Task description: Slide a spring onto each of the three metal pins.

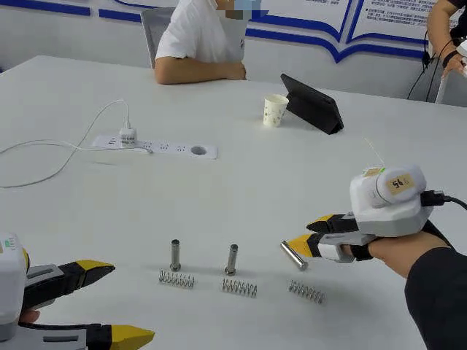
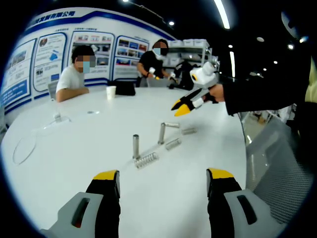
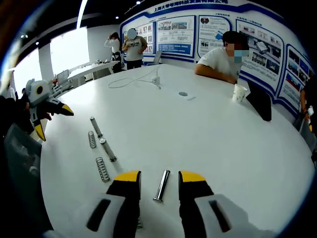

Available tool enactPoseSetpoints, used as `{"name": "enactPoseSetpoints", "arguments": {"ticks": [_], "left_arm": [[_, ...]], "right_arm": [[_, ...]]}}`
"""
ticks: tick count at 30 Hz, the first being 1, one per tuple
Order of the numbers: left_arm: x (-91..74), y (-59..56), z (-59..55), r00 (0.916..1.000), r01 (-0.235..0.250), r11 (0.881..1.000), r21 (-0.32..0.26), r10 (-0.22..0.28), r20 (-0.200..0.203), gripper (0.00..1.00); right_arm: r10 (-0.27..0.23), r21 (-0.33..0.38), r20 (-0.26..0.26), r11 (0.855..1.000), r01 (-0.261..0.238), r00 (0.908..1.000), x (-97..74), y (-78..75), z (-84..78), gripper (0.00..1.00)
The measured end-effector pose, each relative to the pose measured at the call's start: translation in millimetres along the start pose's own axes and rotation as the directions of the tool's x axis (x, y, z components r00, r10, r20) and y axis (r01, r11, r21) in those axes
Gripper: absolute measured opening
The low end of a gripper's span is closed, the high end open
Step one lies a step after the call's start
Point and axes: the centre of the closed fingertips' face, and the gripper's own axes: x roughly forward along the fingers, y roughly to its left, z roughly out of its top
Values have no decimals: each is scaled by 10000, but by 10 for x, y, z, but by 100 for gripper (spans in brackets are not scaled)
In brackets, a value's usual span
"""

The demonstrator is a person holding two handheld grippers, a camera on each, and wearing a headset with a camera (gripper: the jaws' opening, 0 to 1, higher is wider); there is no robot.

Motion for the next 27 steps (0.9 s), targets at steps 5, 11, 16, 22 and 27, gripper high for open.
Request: {"name": "enactPoseSetpoints", "arguments": {"ticks": [5, 11, 16, 22, 27], "left_arm": [[-5, 7, 0, 10000, -21, 10000, -10, 21, 9, 72], [-9, 7, -11, 10000, -26, 10000, -39, 26, -19, 72], [-10, 6, -15, 10000, -25, 10000, -61, 25, -20, 72], [-9, 3, -25, 10000, -32, 9999, -103, 32, -25, 71], [-13, 13, -42, 10000, -51, 9999, -154, 50, -28, 71]], "right_arm": [[-237, 137, -362, 9996, 242, 9991, 101, -39, -38, 28], [-552, 334, -842, 9977, 582, 9949, 198, -111, -98, 25], [-644, 519, -1087, 9962, 704, 9920, 260, -136, -130, 21], [-656, 657, -1396, 9950, 754, 9880, 334, -131, -193, 18], [-703, 781, -1515, 9935, 829, 9860, 381, -134, -211, 17]]}}
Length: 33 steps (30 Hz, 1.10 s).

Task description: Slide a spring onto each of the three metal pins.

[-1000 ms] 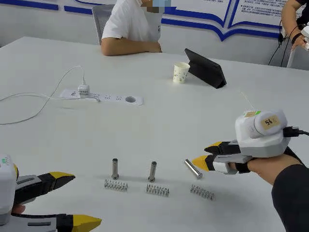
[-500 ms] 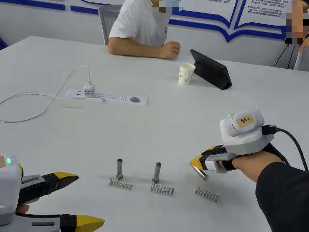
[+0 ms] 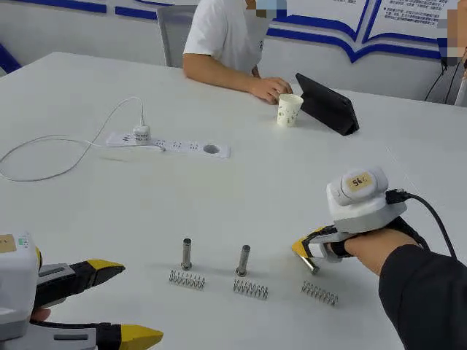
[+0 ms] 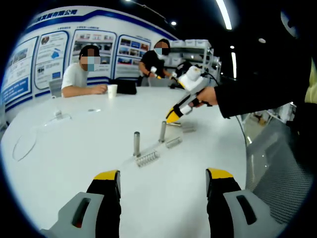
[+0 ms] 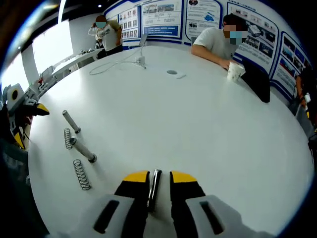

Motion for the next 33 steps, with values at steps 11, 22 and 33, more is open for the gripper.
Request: {"name": "enactPoseSetpoints", "arguments": {"ticks": [11, 22, 33], "left_arm": [[-6, 14, -18, 10000, -26, 10000, -89, 26, -1, 71], [-6, 26, -29, 10000, -37, 9998, -172, 37, 27, 71], [-1, 36, -24, 10000, -11, 9998, -213, 12, 43, 70]], "right_arm": [[23, 199, -296, 9998, -18, 9996, 72, -2, -53, 12], [52, 141, -447, 9999, -46, 9990, 90, 14, -71, 10], [31, 304, -514, 9995, -15, 9987, 93, 18, -74, 9]]}}
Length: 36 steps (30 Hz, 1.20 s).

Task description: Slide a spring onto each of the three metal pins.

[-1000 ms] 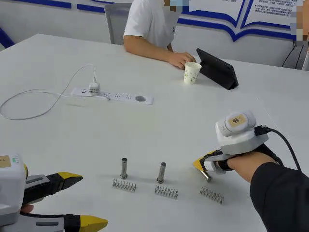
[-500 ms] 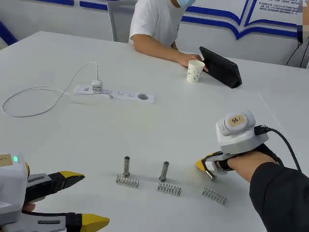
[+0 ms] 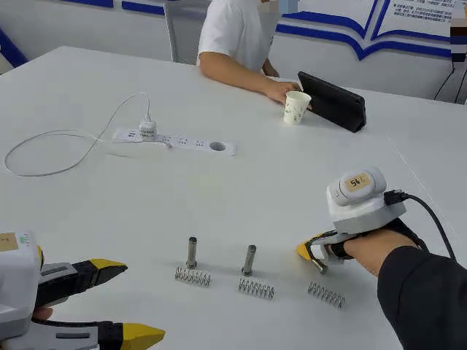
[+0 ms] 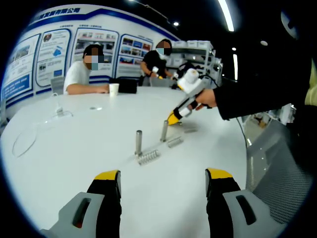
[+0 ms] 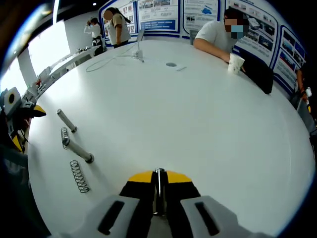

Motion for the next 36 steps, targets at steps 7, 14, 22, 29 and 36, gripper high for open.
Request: {"name": "enactPoseSetpoints", "arguments": {"ticks": [7, 14, 22, 29, 36], "left_arm": [[4, -5, 10, 10000, 21, 10000, 0, -21, 41, 70], [-5, 1, 12, 10000, 1, 10000, -6, -1, 36, 70], [28, -26, 54, 9999, 100, 9999, 97, -100, 81, 70], [29, -49, 67, 9998, 145, 9998, 144, -147, 110, 70], [25, -63, 97, 9997, 173, 9996, 205, -177, 168, 70]], "right_arm": [[-166, 280, -96, 9995, 169, 9998, 2, -6, -4, 8], [-153, 365, 98, 9992, 149, 9998, -46, 6, 9, 8], [-170, 422, 398, 9990, 154, 9991, -169, 33, 28, 8], [-258, 410, 689, 9989, 230, 9973, -299, 45, 33, 8], [-341, 301, 928, 9991, 314, 9951, -408, 74, 37, 9]]}}
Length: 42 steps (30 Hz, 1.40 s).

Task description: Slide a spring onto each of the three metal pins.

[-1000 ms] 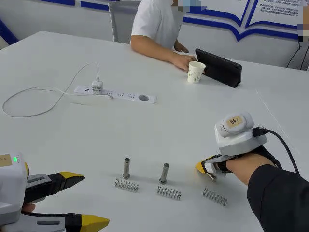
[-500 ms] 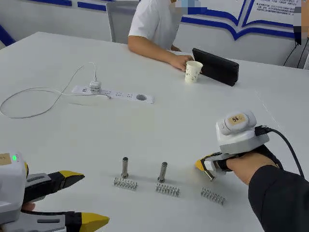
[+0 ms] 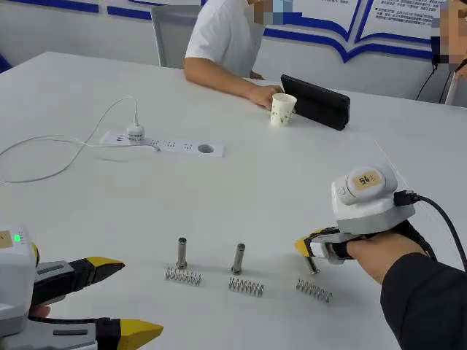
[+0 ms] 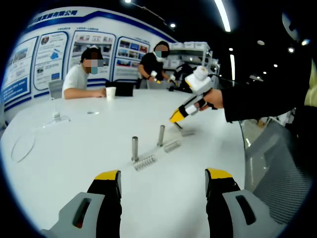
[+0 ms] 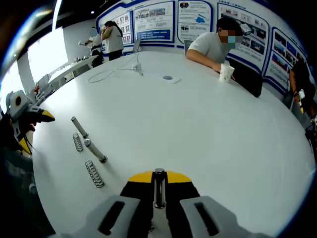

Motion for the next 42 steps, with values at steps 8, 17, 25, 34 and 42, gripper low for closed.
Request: {"name": "enactPoseSetpoints", "arguments": {"ticks": [8, 17, 25, 34, 42], "left_arm": [[7, -23, 22, 10000, 58, 10000, 67, -58, 8, 70], [13, -40, 37, 9999, 104, 9999, 121, -105, 17, 70], [10, -60, 39, 9999, 125, 9998, 154, -125, -4, 70], [10, -89, 45, 9999, 157, 9997, 189, -157, -7, 70], [7, -102, 42, 9999, 171, 9997, 194, -171, 8, 70]], "right_arm": [[-90, -19, 256, 10000, 91, 9996, -111, 18, -10, 9], [-165, 129, 521, 9998, 158, 9985, -209, 50, -49, 9], [-230, 205, 715, 9996, 216, 9972, -262, 67, -91, 9], [-284, 173, 778, 9995, 271, 9966, -311, 85, -137, 9], [-318, 136, 820, 9994, 308, 9961, -334, 89, -167, 9]]}}
